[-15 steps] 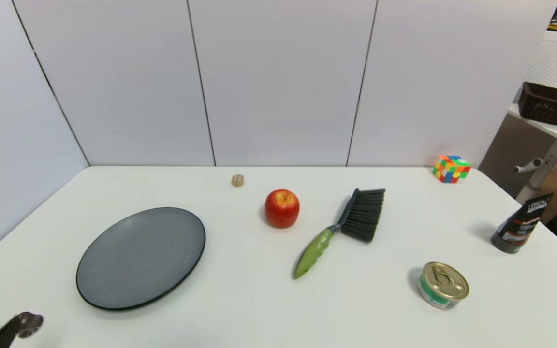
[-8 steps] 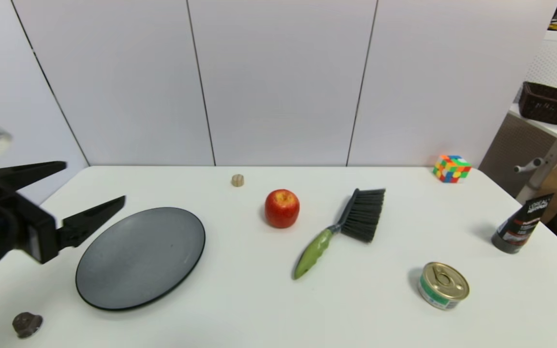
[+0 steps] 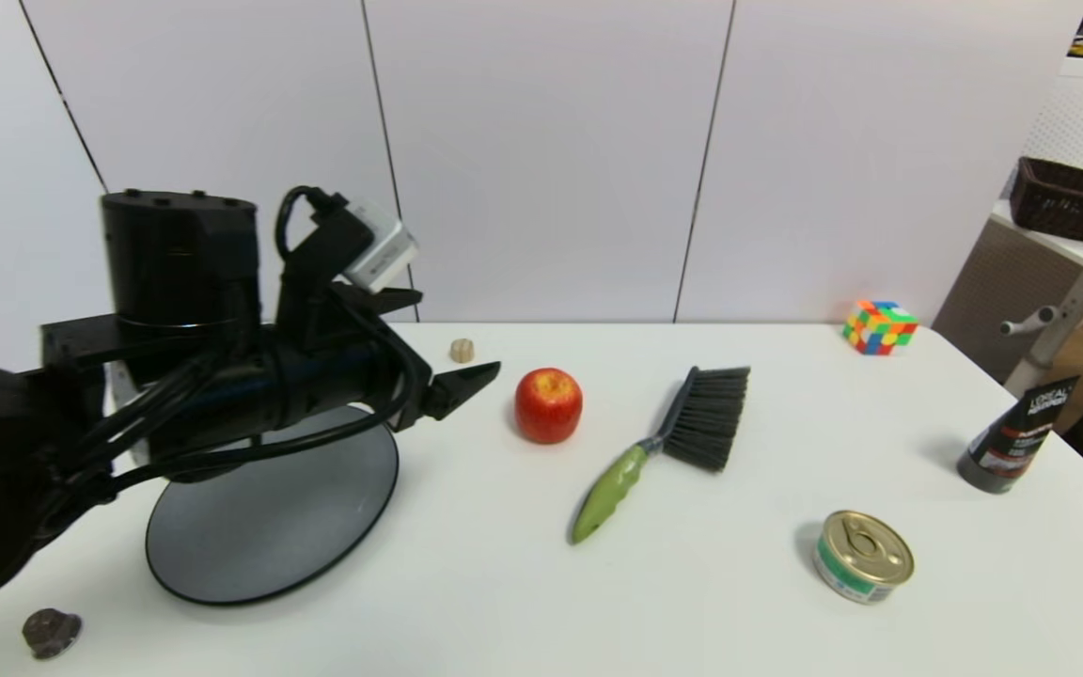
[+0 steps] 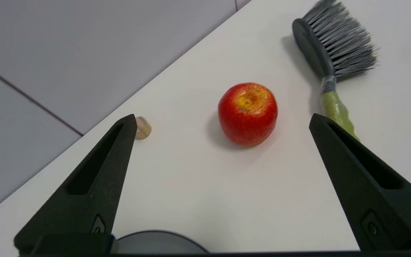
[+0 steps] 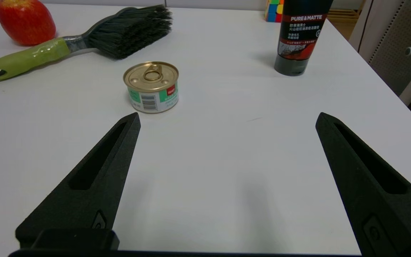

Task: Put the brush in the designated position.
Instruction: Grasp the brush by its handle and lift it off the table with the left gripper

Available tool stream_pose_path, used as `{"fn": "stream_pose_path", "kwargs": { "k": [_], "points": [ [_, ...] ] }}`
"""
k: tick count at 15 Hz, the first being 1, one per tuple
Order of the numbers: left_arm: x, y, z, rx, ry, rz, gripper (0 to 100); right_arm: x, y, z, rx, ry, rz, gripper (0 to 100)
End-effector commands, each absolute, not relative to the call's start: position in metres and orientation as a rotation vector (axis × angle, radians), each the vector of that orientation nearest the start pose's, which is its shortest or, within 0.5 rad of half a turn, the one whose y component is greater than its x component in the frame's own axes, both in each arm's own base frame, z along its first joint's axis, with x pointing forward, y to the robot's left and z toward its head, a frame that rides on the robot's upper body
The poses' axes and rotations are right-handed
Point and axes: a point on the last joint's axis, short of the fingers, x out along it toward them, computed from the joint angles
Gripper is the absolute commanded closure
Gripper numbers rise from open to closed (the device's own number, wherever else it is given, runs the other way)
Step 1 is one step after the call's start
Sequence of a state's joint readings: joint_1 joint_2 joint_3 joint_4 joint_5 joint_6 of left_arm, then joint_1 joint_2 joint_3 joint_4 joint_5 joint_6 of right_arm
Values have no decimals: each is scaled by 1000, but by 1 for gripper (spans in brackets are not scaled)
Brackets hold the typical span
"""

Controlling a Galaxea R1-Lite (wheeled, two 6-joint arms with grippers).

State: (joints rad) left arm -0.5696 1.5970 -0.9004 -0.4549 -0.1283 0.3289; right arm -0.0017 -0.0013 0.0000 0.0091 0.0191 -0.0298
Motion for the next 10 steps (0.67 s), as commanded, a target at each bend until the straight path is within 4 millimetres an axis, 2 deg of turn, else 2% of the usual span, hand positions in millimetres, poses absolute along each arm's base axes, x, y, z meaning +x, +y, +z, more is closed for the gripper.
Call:
{"fn": "stream_pose_path", "kwargs": {
  "k": [1, 2, 4, 10],
  "points": [
    [264, -229, 201, 301, 193, -858, 0, -23, 0, 74, -31, 10, 19, 0],
    [264, -246, 198, 269, 219, -872, 0, -23, 0, 74, -31, 10, 19, 0],
    [267, -266, 192, 301, 261, -812, 0, -23, 0, 74, -31, 10, 19, 0],
    [280, -309, 173, 324, 326, -789, 0, -23, 0, 74, -31, 10, 19, 0]
  ]
}}
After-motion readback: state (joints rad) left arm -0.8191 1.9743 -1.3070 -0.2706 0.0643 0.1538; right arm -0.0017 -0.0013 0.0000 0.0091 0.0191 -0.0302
